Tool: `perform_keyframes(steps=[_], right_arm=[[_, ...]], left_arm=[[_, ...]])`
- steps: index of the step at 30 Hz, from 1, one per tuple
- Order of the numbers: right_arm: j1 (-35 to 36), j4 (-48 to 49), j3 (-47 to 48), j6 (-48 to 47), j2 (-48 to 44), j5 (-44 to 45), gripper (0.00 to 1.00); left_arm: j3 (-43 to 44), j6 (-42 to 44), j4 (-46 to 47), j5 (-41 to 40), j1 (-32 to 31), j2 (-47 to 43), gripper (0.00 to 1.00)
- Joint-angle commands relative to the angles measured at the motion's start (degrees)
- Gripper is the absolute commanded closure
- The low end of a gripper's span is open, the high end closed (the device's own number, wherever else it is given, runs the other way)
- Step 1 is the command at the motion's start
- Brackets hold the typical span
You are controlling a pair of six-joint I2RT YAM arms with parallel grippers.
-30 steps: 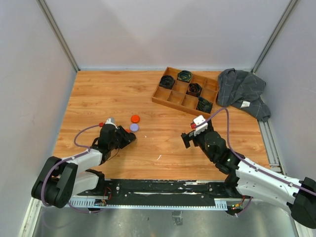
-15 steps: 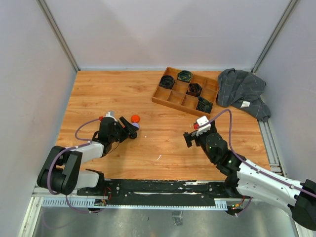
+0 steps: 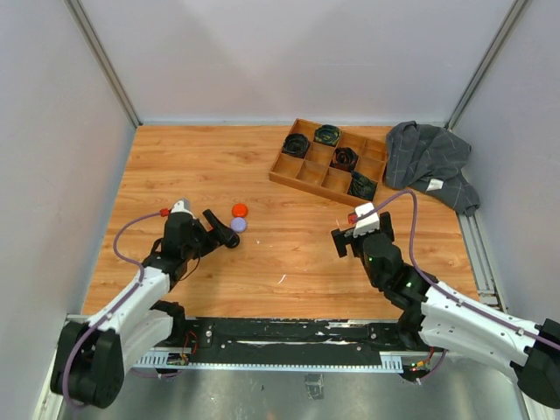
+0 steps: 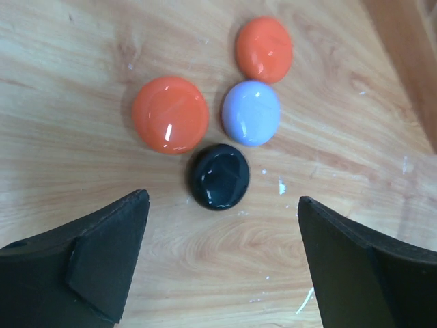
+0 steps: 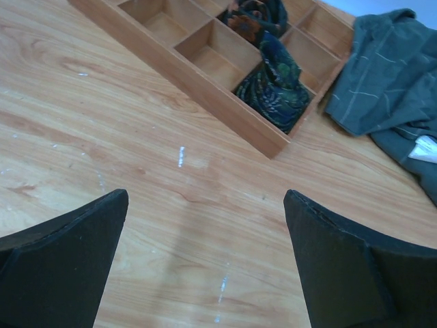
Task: Insert the wireless bluetooth earbuds into the charging case
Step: Reset both arms
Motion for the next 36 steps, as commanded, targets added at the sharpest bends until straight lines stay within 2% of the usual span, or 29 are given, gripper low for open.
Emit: perform_keyframes(steps=[1,4,8,17,23,29,36], right_arm=[[-0.6,-9.5,5.5,4.6,-1.5,8.3,0.02],[-0.6,-17.2,9.3,5.2,-2.6,8.4,0.02],[-0.6,-25.5,13.2,7.7,-4.2,8.8,0.02],[-0.6,-27.1,11.2,8.9,-11.9,11.9,0.02],[-0.6,-26.5,7.1,9.6,-17.0,13.8,0.02],[-0.6,-24.7,3.2,9.5,-21.3,16.2,0.02],[-0.6,-23.6,2.3,9.0,-22.3,16.5,0.02]], left_arm=[[5.0,3.5,-12.3,-4.0,0.5,-11.1,0.03],[7.3,0.6,-15.6,-2.8,0.5,-19.9,0.01],[12.2,2.9,-19.6,-2.4,0.5,-29.3,0.01],[19.0,11.5,-25.5,-2.5,0.4,-41.3,0.01],[20.7,17.3,-27.9,-6.1,0.4,-44.7,0.01],[14.7,15.5,-26.2,-6.3,0.4,-46.3,0.01],[14.0,16.4,-25.2,-6.5,0.4,-46.0,0.01]])
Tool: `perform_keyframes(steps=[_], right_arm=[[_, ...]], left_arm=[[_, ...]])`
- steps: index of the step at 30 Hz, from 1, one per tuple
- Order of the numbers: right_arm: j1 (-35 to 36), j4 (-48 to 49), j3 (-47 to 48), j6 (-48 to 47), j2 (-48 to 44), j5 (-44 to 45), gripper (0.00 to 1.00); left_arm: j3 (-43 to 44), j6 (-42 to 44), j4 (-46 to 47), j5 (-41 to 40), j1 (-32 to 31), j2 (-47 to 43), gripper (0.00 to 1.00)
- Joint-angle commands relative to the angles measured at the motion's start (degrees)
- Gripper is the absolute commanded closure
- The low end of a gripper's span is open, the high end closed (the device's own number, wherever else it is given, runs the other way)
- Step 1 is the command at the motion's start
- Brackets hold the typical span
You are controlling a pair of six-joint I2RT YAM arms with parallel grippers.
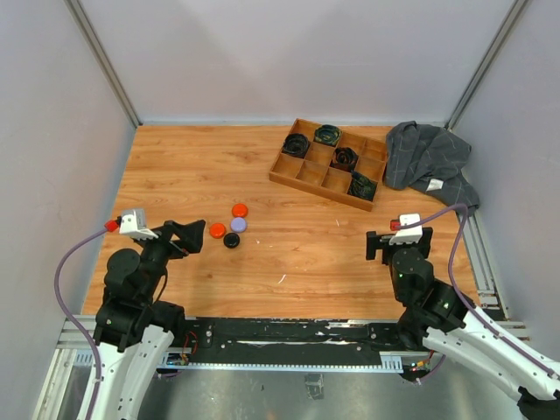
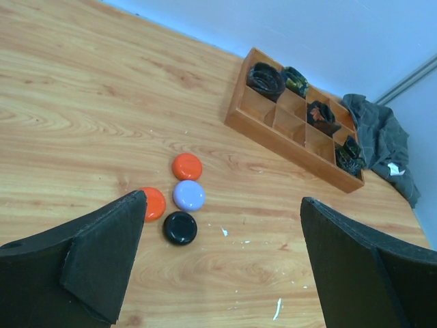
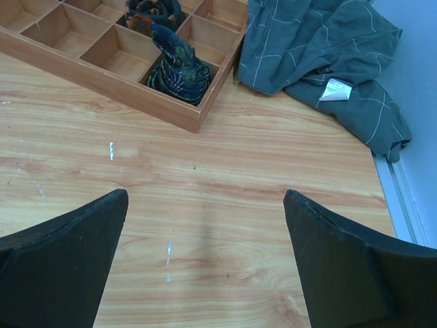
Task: Insert the wireless bluetooth earbuds into the charging case
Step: Reset both arms
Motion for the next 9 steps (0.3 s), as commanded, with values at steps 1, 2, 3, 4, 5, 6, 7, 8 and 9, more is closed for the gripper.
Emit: perform_keyframes(steps=[1,2,3,4,5,6,7,8,9], right_arm=[[-0.6,1.8,-0.7,0.7,-0.6,2.2,0.01],[-0.6,1.8,-0.5,0.6,-0.6,1.8,0.01],[-0.6,1.9,-0.5,0.3,-0.7,1.1,0.01],[-0.6,2.1,-0.5,0.0,-0.9,0.7,0.01],[-0.6,2.2,-0.5,-0.1,-1.1,0.6,0.01],[-0.6,2.2,-0.4,-0.2,-1.1,0.7,0.01],[-0.6,2.2,-0.4,-0.2,-1.1,0.7,0.02],[-0.6,2.2,-0.5,-0.2,-1.2,0.6,0.01],[-0.6,2.3,-0.6,-0.2,-1.3,0.6,0.02]], left_arm=[[0.0,1.5,1.8,-0.5,0.4,-0.3,0.01],[0.0,1.6,1.9,-0.4,0.4,-0.3,0.01],[-0.1,1.6,1.9,-0.4,0.4,-0.3,0.01],[-0.1,1.7,2.0,-0.3,0.4,-0.3,0.01],[-0.1,1.7,2.0,-0.3,0.4,-0.3,0.01],[-0.2,1.7,2.1,-0.3,0.4,-0.2,0.01],[-0.2,1.7,2.1,-0.2,0.4,-0.3,0.01],[-0.2,1.8,2.2,0.0,0.4,-0.2,0.01],[-0.3,1.9,2.3,0.1,0.4,-0.2,0.01]])
